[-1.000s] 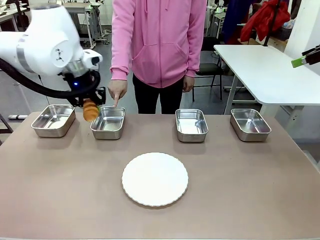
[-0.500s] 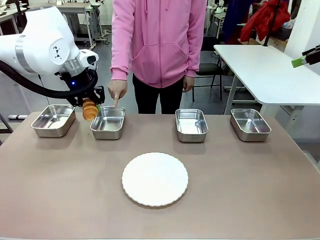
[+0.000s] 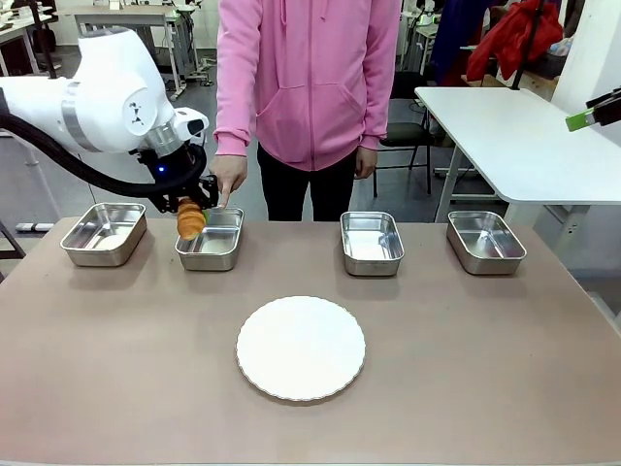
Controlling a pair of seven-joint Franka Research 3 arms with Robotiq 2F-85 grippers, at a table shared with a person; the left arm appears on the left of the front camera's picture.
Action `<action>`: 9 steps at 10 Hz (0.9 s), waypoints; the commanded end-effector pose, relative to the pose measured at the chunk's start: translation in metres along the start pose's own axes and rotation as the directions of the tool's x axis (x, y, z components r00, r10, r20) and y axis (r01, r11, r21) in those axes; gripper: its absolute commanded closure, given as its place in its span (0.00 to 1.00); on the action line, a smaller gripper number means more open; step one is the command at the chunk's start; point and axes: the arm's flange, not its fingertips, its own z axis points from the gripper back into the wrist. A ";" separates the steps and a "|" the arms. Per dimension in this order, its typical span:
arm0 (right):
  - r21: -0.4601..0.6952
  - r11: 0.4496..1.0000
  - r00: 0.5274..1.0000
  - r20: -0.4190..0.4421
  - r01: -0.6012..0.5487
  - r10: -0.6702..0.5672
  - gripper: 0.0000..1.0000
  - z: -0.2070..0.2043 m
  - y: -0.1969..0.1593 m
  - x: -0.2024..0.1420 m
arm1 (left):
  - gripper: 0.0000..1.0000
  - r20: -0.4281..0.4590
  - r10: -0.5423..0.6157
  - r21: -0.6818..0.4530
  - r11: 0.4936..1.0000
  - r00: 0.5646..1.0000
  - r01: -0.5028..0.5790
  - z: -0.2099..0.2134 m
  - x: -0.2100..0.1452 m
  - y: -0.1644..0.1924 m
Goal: Place the bread in the container.
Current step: Place the Butter Roll into the Airtight Container indicated by the human.
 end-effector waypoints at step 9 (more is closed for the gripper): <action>0.005 1.000 1.000 0.020 0.000 0.000 0.00 0.000 0.001 0.001 | 0.01 -0.023 -0.075 0.025 0.997 0.997 0.075 -0.050 0.042 -0.003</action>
